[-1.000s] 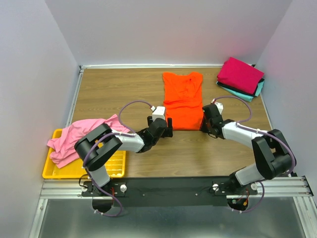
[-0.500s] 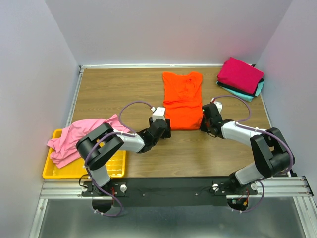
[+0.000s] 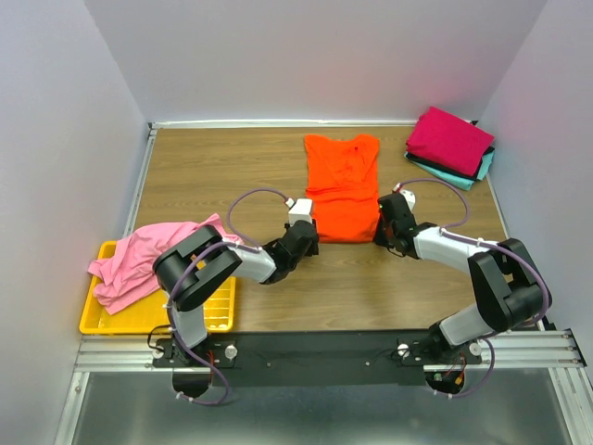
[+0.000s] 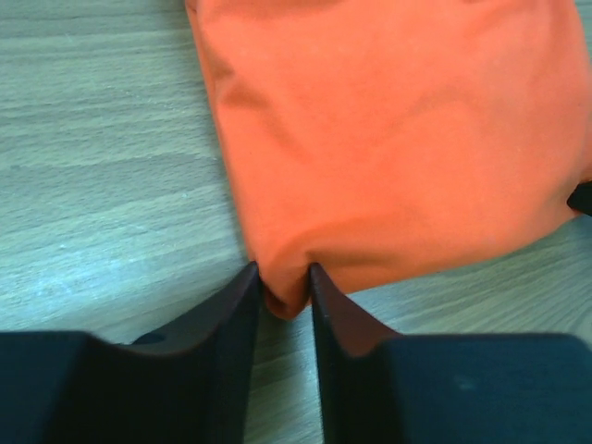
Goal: Fold and stack the t-shirts
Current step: Fold the tshirt
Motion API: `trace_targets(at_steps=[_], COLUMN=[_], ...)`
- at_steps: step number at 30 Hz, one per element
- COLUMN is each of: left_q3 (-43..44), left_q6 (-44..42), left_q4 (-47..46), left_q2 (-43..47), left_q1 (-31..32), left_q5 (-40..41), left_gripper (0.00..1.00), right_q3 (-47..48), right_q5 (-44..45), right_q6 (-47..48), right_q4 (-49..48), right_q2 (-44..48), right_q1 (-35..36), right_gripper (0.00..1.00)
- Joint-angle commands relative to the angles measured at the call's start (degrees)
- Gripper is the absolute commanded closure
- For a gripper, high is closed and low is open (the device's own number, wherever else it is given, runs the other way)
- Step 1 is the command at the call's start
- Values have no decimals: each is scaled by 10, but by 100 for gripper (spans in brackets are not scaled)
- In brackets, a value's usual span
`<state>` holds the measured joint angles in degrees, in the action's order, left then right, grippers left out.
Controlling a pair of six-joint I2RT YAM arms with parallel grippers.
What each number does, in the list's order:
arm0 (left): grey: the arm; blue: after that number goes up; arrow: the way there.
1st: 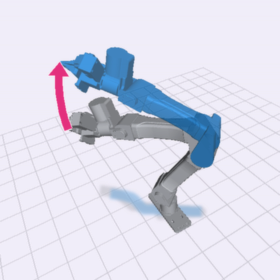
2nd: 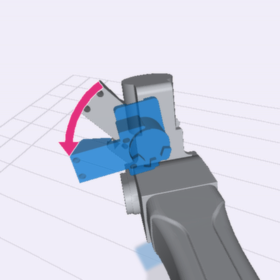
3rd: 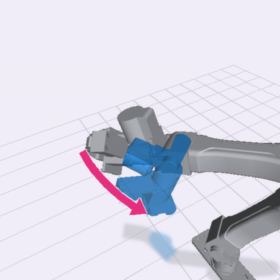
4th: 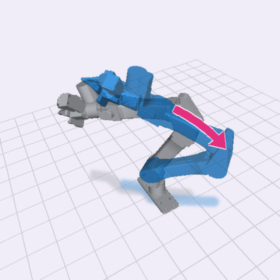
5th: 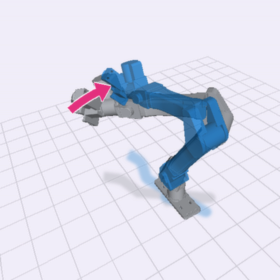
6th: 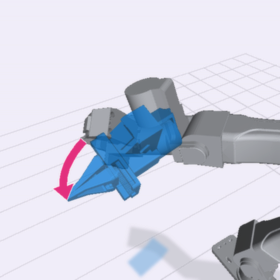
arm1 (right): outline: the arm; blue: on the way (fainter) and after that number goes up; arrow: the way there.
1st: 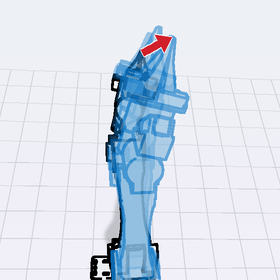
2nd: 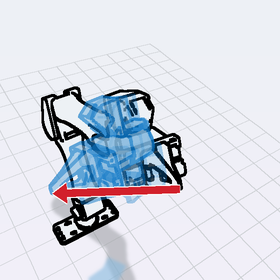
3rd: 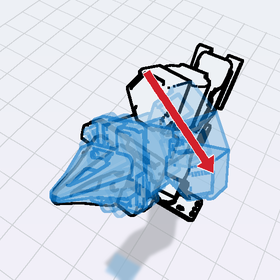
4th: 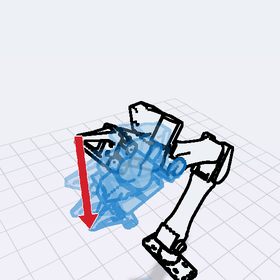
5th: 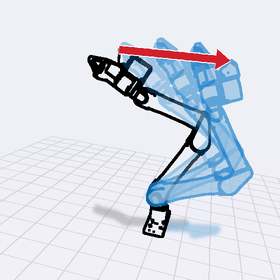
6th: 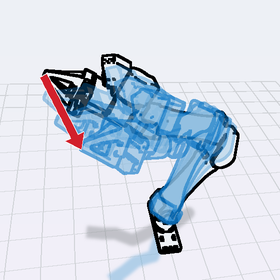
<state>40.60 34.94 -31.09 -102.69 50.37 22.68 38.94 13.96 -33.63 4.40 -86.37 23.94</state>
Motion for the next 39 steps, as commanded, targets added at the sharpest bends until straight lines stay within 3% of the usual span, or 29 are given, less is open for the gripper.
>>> trace_targets(at_steps=[1, 8, 16, 28, 39], left_q3=[-2, -18, -50, -85, -83], left_q6=[6, 4, 0, -6, 0], left_q4=[11, -16, -20, 23, 77], left_q2=[-32, -22, 57, 237, 324], left_q1=[-1, 0, 0, 21, 79], left_q5=[-20, -21, -23, -41, -53], left_gripper=[68, 100, 100, 100, 100], right_q3=[-6, -8, -11, -10, 19], right_q5=[-16, -17, -17, 12, 23], right_q6=[1, 5, 13, 22, 35], right_q4=[28, 28, 47, 125, 183], right_q2=[-20, -10, 42, 245, 366], right_q1=[5, 5, 5, 24, 32], right_gripper=[81, 95, 99, 99, 99])
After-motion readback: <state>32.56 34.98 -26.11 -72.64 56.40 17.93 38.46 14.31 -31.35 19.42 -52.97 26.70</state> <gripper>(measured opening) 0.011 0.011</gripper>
